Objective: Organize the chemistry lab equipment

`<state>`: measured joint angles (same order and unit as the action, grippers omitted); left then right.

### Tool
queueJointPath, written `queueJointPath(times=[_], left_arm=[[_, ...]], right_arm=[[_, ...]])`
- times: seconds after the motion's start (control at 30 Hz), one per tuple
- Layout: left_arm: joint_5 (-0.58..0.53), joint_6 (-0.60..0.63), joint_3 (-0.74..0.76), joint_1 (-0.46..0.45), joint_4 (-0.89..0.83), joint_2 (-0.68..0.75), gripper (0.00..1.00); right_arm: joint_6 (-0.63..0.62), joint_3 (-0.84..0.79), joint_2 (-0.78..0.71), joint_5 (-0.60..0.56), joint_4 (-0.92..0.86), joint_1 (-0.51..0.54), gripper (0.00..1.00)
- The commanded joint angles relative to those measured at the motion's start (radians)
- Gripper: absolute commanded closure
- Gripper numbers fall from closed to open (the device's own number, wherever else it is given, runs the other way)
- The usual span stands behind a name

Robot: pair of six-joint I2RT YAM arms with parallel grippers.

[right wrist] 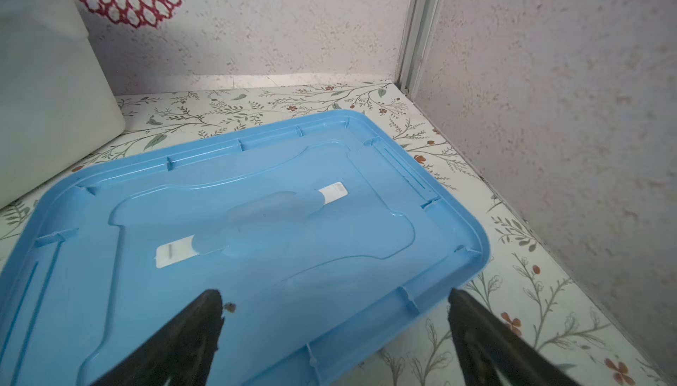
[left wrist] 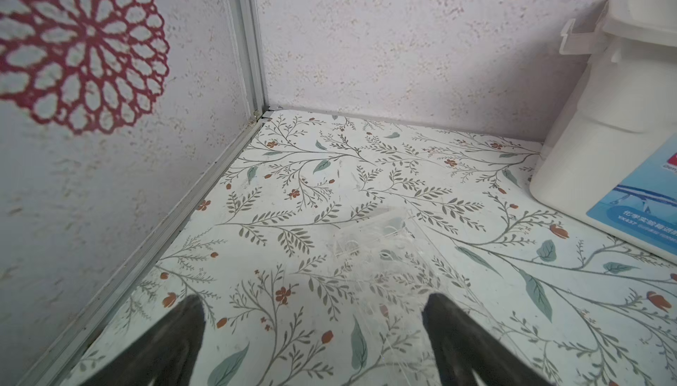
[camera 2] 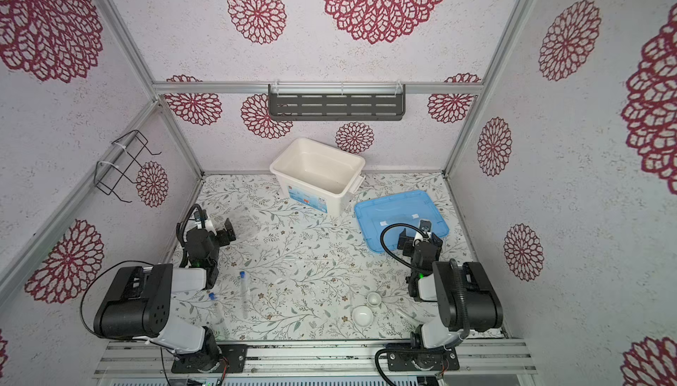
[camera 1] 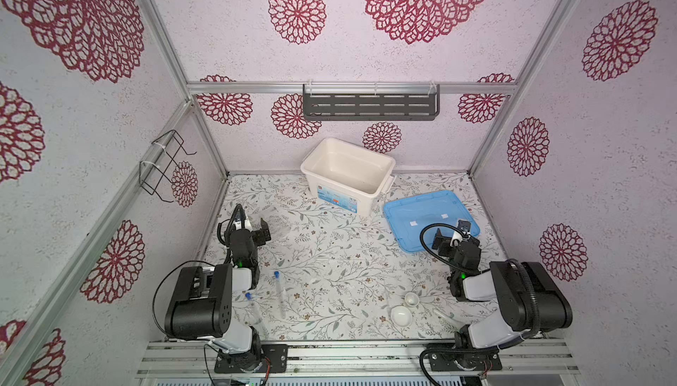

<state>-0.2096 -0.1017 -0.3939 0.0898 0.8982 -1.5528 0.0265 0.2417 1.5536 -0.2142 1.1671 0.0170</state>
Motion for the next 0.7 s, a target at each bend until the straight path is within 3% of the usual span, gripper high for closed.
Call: queueJointPath(times=[0.0, 0.67], left_arm=[[0.021, 0.004, -0.021, 0.007, -0.008, 0.0, 0.03], [0.027, 0.001, -0.019, 0.012, -0.007, 0.003, 0.03]], right_arm=[[0.007, 0.011, -0.018, -0.017, 0.031, 0.006, 0.01], [0.007, 0.011, -0.02, -0.017, 0.032, 0.005, 0.01]])
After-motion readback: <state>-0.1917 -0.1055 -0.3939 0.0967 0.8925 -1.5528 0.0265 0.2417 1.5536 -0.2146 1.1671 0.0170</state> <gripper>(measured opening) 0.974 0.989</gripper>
